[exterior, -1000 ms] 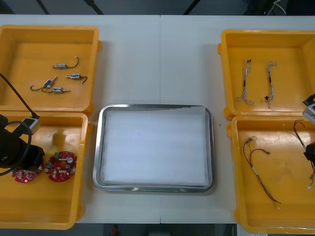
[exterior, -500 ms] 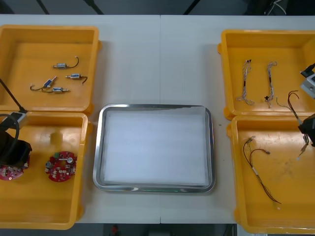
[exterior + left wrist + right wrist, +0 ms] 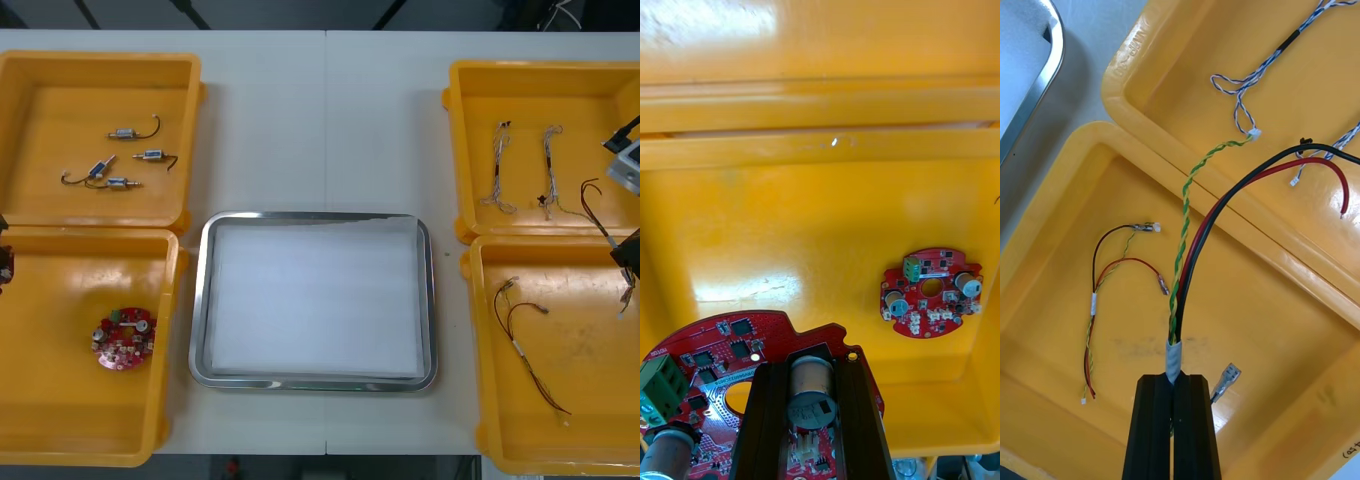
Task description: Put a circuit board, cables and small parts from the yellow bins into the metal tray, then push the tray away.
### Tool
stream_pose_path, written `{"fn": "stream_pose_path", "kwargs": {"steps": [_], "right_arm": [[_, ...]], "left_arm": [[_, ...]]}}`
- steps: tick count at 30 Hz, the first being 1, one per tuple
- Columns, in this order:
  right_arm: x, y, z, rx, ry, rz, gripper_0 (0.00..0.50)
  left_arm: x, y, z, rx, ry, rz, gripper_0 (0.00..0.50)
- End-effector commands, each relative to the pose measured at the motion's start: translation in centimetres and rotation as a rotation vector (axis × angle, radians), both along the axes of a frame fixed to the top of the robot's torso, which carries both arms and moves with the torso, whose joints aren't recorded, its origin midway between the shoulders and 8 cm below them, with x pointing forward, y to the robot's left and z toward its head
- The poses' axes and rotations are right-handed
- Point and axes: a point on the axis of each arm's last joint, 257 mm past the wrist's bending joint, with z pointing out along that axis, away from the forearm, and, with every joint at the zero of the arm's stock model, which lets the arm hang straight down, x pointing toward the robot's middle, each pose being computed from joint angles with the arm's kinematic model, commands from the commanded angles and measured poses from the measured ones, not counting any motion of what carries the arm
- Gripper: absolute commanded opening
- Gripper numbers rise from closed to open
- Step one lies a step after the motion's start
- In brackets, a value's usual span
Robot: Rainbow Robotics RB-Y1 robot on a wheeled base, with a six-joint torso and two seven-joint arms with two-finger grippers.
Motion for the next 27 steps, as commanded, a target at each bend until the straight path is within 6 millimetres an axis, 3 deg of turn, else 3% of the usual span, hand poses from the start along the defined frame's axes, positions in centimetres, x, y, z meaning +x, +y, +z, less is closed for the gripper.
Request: {"fn": "stream_pose_path", "kwargs": {"steps": [1,10,19,27], "right_arm": [[0.1,0.6,1.3,-0.040,-0.023,0.043,0.000],[0.3,1.8,1.9,-0.020,-0.027,0.060,0.000],[0.0,2.2,1.4,-0.009,-0.009,0.059,0.000],[-0.6,2.1,0.6,0.003,0.018,0.049,0.000]], "left_arm": [[-0.6,0.3,3.1,0.016,-0.016,0.026,0.000],[-0.8,-2.0,4.4,-0.034,-0.054,0.143,0.000],[-1.4,-5.5,4.0,-0.117,-0.068,0.259,0.000],[0.4,-10.9,3.0,-0.170,-0.092,0.338,0.000]]}}
